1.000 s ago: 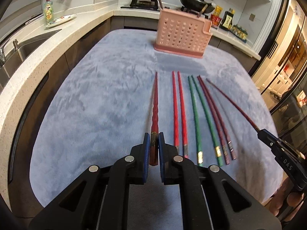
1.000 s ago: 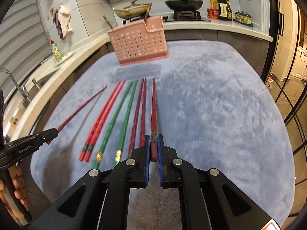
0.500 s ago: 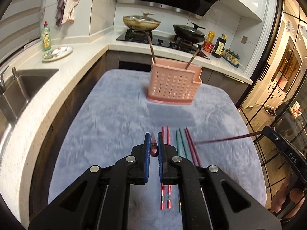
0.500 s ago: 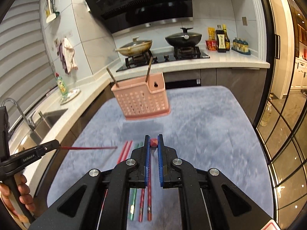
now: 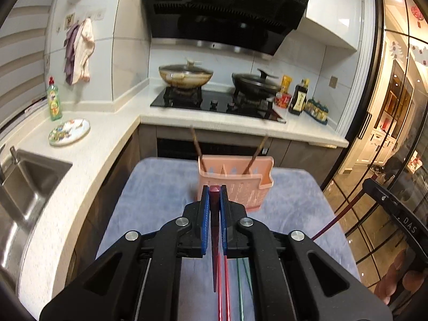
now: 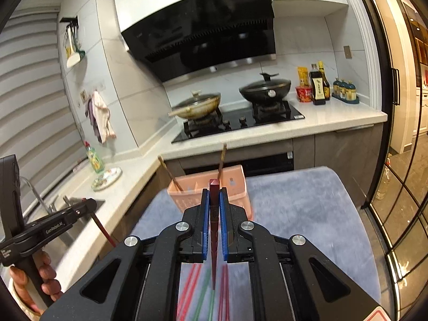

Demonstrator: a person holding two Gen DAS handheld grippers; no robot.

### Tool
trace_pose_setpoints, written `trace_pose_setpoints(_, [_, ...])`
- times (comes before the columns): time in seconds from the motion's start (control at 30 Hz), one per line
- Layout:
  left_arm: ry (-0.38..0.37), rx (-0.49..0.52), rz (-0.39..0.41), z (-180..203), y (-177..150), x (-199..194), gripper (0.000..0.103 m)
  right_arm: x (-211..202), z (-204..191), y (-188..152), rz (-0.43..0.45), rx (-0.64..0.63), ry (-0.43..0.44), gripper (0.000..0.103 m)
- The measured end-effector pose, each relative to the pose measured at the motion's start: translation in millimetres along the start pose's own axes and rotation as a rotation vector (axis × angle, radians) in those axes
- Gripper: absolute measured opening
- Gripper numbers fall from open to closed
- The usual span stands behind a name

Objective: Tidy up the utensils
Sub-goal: 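Lift both dark red chopsticks upright and carry them over the pink caddy, then open both tools to drop the dark red chopsticks into the caddy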

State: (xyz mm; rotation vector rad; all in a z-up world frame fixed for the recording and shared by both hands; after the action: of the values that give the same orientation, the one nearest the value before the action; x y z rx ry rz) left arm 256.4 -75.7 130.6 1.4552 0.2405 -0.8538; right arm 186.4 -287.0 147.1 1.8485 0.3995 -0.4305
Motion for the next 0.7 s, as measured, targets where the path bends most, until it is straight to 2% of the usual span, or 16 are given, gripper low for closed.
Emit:
trace_pose_setpoints(0.27, [-0.013,-0.031,0.174,8.8,95.5,-2.5,0.007,26.7,-15.1,88.4,0.129,0.052,0.062,0.007])
trace_pose_setpoints(0.43, [-0.012,-0.054,0.276,6.2,141.6,10.6,0.007,55.3,-21.3,126.5,0.18,0.061,0.068,0.007])
trace_pose_setpoints(0.57, [0.007,-0.057,0.279,2.5,155.3,36.8,0.007,84.8,-17.6,136.0,0.173,0.058,0.054,0.007])
trace_pose_setpoints(0.7, [0.016,-0.061,0.238,-1.9,150.9,69.7,0.007,115.2,-8.5,126.3,0.127,0.057,0.039,0.007])
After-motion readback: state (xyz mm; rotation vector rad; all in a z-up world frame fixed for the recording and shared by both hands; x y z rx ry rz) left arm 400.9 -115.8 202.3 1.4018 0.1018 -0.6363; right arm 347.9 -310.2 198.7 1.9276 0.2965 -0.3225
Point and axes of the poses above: each gripper's, at about its wrist camera, not at the fingertips, and x roughly the way its jaws point, z to its right, y to its top, the point moved 9 cm from there along x, roughly the way its jaws point, and after that the axes turned 7 degrees about -z, right-handed, at the moved point
